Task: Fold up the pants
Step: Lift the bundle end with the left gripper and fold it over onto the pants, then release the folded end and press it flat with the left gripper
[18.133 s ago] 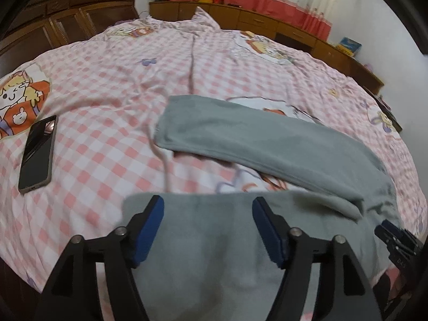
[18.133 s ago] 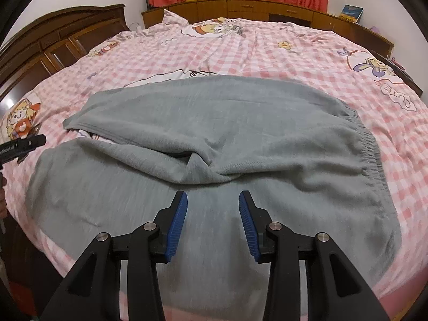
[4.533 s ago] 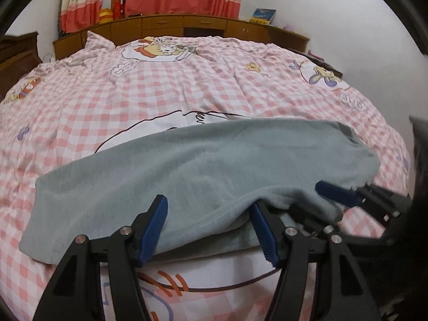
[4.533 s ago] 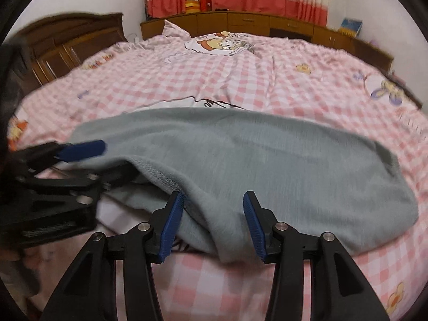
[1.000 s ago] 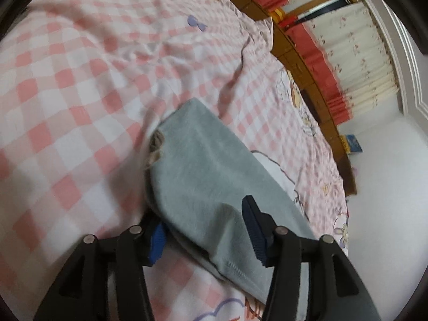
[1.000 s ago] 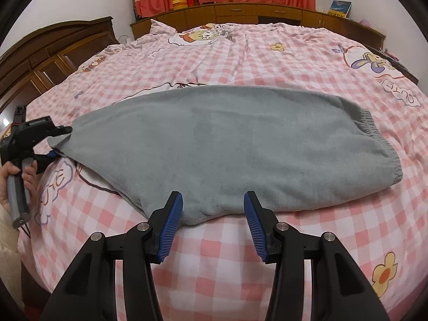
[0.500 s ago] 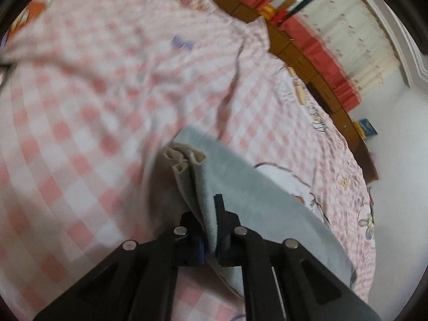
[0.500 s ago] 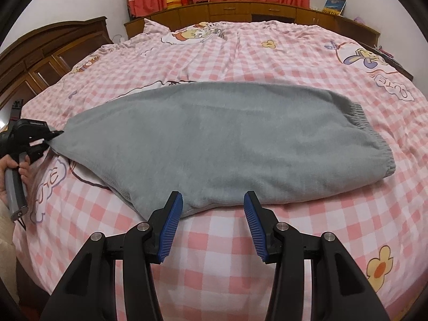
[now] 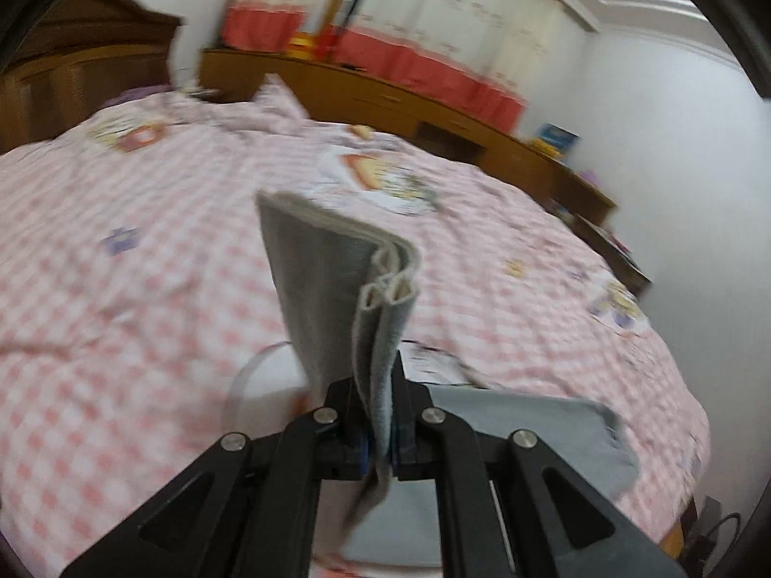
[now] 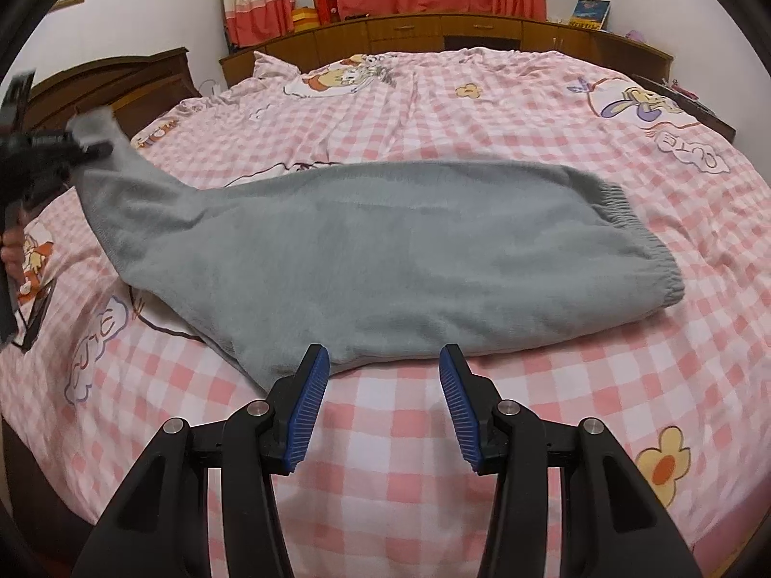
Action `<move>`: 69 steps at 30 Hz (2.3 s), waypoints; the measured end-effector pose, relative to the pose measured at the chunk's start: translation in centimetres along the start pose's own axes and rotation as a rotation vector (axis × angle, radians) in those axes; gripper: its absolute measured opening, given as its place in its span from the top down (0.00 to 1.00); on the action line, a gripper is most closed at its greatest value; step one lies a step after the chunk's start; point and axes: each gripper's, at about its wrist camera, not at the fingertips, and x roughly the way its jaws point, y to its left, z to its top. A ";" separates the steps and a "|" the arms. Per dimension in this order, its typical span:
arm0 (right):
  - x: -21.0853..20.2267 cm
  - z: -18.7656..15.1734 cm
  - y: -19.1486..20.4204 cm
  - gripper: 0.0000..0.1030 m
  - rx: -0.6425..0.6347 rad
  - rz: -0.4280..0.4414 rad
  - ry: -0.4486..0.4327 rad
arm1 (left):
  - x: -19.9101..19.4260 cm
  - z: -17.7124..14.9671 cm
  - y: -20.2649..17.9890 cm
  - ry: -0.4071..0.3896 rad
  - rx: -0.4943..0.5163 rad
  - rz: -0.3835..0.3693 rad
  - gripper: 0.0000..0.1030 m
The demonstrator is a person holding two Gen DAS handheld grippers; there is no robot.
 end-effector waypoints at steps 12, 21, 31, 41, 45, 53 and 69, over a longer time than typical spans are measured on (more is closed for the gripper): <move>-1.7 -0.9 -4.8 0.53 0.064 -0.018 -0.020 | 9.0 -6.2 -13.2 0.204 0.076 -0.142 0.95; -1.4 -0.8 -8.4 0.53 0.081 -0.045 0.003 | 13.6 -12.2 -16.1 0.322 0.155 -0.070 0.80; -0.5 -0.6 -9.0 0.53 0.119 -0.010 0.003 | 8.7 -13.5 -15.6 0.287 0.172 -0.059 0.53; -0.6 -0.2 -7.3 0.53 0.090 0.012 0.001 | 2.5 -13.1 -8.3 0.213 0.108 0.118 0.49; -0.9 0.7 -6.6 0.53 0.070 0.036 -0.008 | 1.9 -13.5 -5.5 0.216 0.063 0.178 0.49; 1.0 3.8 -5.6 0.53 0.048 0.118 0.057 | 3.8 -13.9 -3.4 0.242 -0.021 0.172 0.49; 11.2 10.2 -3.5 0.53 0.073 0.168 0.200 | 2.8 -13.5 -3.2 0.119 -0.048 0.187 0.95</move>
